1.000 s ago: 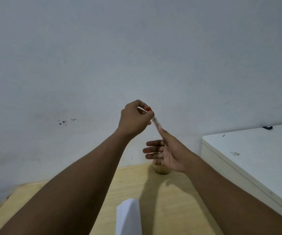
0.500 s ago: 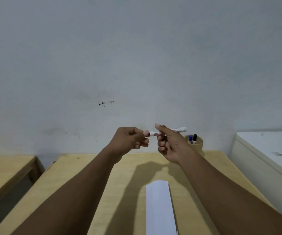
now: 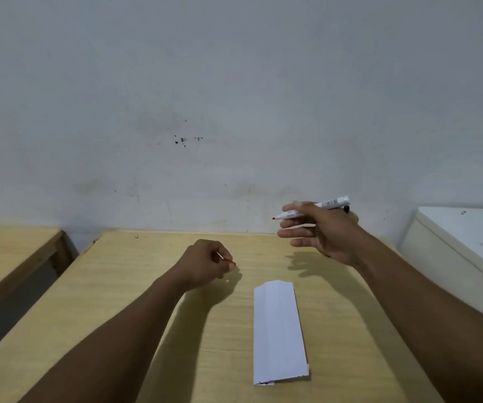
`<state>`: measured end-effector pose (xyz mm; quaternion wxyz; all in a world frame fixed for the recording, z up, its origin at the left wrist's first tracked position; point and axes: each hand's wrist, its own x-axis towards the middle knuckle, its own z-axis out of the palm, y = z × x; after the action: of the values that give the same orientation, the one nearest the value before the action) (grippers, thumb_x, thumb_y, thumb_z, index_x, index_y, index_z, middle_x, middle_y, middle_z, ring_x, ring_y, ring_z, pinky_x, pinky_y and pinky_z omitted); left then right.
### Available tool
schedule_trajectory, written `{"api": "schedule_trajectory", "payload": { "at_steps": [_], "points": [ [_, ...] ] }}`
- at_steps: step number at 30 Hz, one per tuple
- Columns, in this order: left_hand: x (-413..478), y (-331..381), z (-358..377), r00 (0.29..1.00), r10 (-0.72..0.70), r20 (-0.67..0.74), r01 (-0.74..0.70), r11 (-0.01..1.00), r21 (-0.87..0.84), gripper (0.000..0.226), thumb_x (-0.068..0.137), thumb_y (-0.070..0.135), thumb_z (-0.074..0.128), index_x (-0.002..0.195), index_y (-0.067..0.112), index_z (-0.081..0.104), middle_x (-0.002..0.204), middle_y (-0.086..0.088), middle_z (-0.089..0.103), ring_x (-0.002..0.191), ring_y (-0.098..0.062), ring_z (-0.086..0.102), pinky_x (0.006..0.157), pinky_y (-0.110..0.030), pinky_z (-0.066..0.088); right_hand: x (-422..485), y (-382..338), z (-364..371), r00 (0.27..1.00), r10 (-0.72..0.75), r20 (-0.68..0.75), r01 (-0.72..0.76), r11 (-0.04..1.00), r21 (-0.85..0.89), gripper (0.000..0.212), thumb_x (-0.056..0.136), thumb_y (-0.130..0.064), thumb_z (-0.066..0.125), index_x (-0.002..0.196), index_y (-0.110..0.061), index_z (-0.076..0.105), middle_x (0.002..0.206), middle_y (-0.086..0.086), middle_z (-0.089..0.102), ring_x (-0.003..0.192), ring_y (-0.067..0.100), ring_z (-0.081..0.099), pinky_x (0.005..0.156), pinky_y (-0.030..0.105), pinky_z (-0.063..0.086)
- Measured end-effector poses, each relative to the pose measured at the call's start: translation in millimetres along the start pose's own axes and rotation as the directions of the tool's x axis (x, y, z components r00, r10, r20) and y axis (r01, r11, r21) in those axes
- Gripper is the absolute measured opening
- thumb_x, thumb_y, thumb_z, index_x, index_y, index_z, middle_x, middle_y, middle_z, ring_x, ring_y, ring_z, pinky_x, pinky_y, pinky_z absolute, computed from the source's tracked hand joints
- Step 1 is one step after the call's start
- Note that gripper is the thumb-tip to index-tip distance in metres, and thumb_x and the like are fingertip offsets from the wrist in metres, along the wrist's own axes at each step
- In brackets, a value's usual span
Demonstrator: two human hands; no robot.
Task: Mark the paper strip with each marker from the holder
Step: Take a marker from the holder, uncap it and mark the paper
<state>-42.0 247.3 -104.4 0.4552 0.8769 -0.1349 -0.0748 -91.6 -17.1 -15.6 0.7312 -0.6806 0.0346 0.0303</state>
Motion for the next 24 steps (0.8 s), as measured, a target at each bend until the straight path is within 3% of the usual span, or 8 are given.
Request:
{"api": "schedule_trajectory", "payload": {
  "at_steps": [4, 7, 14, 19, 24],
  "points": [
    [-1.2, 0.9, 26.4, 1.0, 0.031, 0.002, -0.03, 0.963, 0.267, 0.005, 0.083, 0.022, 0.07, 0.079, 0.025, 0.072, 0.075, 0.015, 0.071, 0.075, 0.001, 0.065, 0.064, -0.016, 0.045, -7.5, 37.8, 30.9, 0.997, -0.073, -0.025, 0.07, 0.992, -0.109, 0.002, 0.092, -0.012, 0.07, 0.093, -0.011, 0.072, 0.074, 0.006, 0.071, 0.065, 0.02, 0.07, 0.056, 0.03, 0.053],
    [-2.9, -6.1, 32.5, 0.999, 0.034, 0.012, -0.036, 0.949, 0.313, 0.002, 0.082, 0.028, 0.07, 0.082, 0.026, 0.071, 0.077, 0.016, 0.071, 0.079, -0.002, 0.066, 0.068, -0.021, 0.048, -14.7, 81.4, 42.6, 0.991, -0.113, -0.074, 0.095, 0.974, -0.207, 0.006, 0.087, -0.013, 0.077, 0.085, -0.015, 0.071, 0.067, 0.0, 0.069, 0.058, 0.016, 0.063, 0.051, 0.028, 0.048],
    [4.7, 2.6, 28.6, 0.984, 0.084, 0.159, -0.151, 0.866, 0.477, 0.007, 0.078, 0.026, 0.068, 0.084, 0.03, 0.069, 0.076, 0.013, 0.063, 0.085, -0.017, 0.068, 0.078, -0.032, 0.057, -17.8, 123.8, 44.0, 0.969, -0.102, -0.224, 0.052, 0.974, -0.22, 0.006, 0.088, -0.017, 0.076, 0.084, -0.02, 0.073, 0.069, -0.001, 0.073, 0.062, 0.013, 0.067, 0.052, 0.026, 0.049],
    [9.1, 3.9, 33.8, 0.983, 0.079, 0.168, -0.151, 0.866, 0.477, 0.011, 0.08, 0.025, 0.066, 0.089, 0.027, 0.072, 0.078, 0.012, 0.062, 0.088, -0.018, 0.067, 0.078, -0.029, 0.053, -16.5, 127.3, 43.7, 0.967, -0.099, -0.235, 0.046, 0.974, -0.22, 0.005, 0.088, -0.018, 0.075, 0.085, -0.02, 0.073, 0.074, 0.002, 0.074, 0.059, 0.01, 0.07, 0.055, 0.028, 0.05],
    [-1.7, -1.2, 31.9, 0.991, 0.09, 0.103, -0.124, 0.909, 0.398, 0.039, 0.084, 0.032, 0.068, 0.123, 0.024, 0.062, 0.079, 0.006, 0.074, 0.087, -0.016, 0.063, 0.076, -0.029, 0.048, -15.7, 130.3, 43.2, 0.968, -0.102, -0.227, 0.05, 0.973, -0.224, 0.006, 0.089, -0.016, 0.073, 0.085, -0.019, 0.073, 0.072, 0.005, 0.074, 0.061, 0.012, 0.072, 0.054, 0.025, 0.051]
  ]
}}
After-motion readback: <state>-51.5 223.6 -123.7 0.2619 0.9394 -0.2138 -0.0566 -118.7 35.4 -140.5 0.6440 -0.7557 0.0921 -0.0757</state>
